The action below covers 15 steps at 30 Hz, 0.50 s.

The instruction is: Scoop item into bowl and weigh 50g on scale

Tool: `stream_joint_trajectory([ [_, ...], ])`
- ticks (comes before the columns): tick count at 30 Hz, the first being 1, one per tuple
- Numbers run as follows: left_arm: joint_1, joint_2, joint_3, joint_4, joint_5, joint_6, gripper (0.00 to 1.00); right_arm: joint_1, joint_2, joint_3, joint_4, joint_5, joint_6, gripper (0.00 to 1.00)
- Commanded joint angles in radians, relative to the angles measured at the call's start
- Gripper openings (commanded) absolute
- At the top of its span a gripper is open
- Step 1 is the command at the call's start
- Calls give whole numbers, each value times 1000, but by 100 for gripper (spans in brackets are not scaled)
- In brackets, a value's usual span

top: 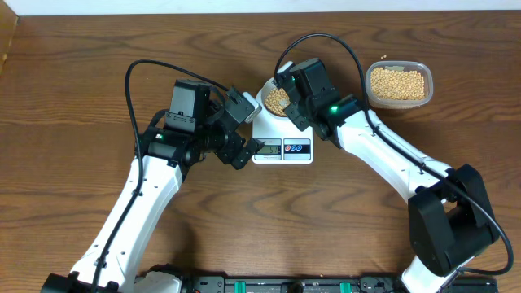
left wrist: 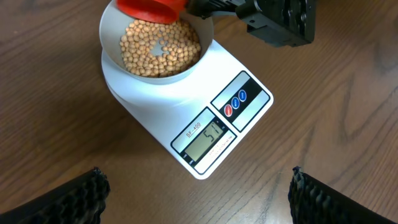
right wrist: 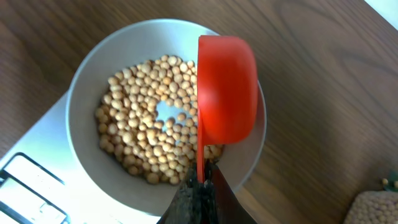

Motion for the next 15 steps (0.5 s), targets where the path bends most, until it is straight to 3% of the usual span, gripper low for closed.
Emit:
stream_joint_trajectory([
  [1,0,1,-7,-2,6,10,95,3,8,0,-13,36,-16,1],
  [15,0,1,-7,-2,6,10,95,3,8,0,-30,-145,-16,1],
])
